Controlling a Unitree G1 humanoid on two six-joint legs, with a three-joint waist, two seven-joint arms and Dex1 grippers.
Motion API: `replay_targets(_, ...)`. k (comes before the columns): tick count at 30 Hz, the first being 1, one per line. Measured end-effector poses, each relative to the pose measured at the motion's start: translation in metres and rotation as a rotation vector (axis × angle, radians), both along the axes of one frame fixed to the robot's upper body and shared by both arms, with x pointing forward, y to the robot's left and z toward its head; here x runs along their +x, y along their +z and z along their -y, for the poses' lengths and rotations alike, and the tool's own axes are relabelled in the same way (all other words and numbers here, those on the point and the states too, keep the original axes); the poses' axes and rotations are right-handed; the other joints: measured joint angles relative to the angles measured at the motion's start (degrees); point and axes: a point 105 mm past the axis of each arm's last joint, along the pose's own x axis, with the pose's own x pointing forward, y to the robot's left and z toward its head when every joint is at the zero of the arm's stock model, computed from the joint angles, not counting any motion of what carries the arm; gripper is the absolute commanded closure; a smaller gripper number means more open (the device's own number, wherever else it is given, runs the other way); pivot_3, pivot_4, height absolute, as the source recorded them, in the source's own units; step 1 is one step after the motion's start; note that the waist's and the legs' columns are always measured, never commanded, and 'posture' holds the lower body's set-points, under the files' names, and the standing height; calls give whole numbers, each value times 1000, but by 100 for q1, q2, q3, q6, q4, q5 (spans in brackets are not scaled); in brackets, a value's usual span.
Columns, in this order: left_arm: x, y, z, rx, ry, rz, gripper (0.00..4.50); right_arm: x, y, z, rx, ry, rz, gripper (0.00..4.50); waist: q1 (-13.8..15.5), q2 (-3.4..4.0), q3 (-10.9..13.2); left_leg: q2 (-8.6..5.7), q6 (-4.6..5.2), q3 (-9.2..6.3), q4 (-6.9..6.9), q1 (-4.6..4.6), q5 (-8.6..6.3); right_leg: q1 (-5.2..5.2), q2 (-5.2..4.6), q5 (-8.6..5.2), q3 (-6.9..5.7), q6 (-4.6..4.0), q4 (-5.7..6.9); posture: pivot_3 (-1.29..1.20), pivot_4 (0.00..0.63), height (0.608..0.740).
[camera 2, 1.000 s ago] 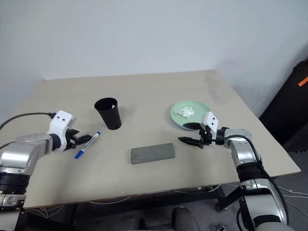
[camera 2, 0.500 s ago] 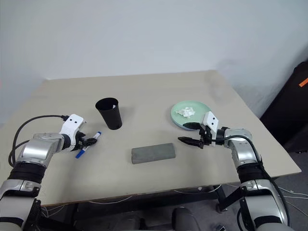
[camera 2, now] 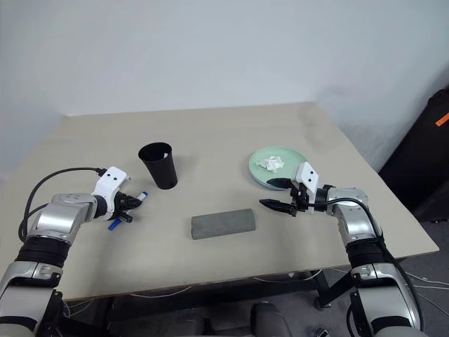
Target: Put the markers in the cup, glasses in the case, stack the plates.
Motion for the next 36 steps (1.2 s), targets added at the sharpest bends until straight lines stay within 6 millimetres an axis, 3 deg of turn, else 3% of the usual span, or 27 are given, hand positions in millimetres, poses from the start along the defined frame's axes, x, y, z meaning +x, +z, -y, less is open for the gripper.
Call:
replay_targets(8, -21, 53, 102, -269, -474, 203, 4362, 1, 1, -1, 0, 1, 4, 1101, 3, 0, 1, -2, 4, 1, -1, -2, -1, 1, -1, 0, 3, 0, -5, 0, 0, 740)
replay_targets(11, -8, 73, 120, -376, -469, 317, 4362, 2, 2, -1, -1, 1, 7, 1101, 0, -3, 2, -2, 5, -1, 4, 2, 5, 9, 3, 0, 3, 0, -4, 0, 0, 740)
replay_targets(16, 36, 128, 120, -418, -325, 633, 4362, 3, 1, 0, -4, -10, 10, 1101, -4, -4, 2, -6, 8, 0, 7, 10, 17, 19, 6, 0, 10, -1, -4, 0, 0, 740)
replay_targets(20, 73, 151, 95, -338, -106, 838, 4362, 3, 0, 1, -2, -14, 11, 1101, -8, -3, 1, -7, 9, 0, 6, 11, 17, 19, 9, 2, 13, -2, -4, 0, 0, 740)
replay_targets(27, 98, 143, 65, -202, 95, 954, 4362, 4, -1, 2, -1, -25, 14, 1101, 2, -5, 1, -11, 13, -3, 4, -1, 14, 18, 8, 10, 11, 11, -17, 0, 0, 740)
replay_targets(36, 99, 116, 71, -197, 93, 954, 4362, 5, 2, 3, 13, -30, 14, 1101, 0, -5, 1, -10, 14, -2, 4, -1, 8, 18, 7, 11, 9, 12, -16, 0, 0, 740)
